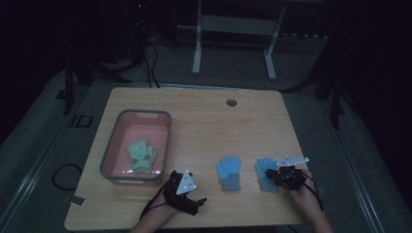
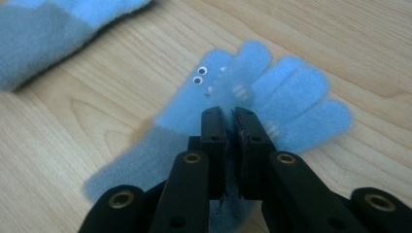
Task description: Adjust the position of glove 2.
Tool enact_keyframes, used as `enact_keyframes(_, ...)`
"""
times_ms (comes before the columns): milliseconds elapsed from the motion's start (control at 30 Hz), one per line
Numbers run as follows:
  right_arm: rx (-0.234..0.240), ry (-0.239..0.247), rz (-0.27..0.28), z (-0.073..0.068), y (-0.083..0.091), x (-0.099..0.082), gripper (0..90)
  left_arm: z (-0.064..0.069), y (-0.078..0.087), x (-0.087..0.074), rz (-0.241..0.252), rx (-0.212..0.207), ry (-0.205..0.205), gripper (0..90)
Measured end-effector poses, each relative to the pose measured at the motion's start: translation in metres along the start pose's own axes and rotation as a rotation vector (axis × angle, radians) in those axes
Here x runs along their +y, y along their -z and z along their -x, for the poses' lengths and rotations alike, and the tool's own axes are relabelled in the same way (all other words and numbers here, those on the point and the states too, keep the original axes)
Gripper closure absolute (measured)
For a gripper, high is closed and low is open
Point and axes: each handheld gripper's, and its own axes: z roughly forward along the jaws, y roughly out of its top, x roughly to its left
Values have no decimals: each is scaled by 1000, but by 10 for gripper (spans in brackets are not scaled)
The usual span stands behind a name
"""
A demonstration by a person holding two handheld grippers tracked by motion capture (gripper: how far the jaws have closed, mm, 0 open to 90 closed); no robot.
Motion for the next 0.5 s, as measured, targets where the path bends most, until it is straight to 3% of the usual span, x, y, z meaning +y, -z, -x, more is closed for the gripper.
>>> enact_keyframes(100,8,-39,-4,1,2,2,854,0,0,0,4,1,0,39)
enact_keyframes(300,-13,-33,22,-6,13,16,857,0,1,0,3,3,-2,39)
enact_keyframes(500,-19,-18,83,-13,32,40,857,0,0,0,3,1,0,38)
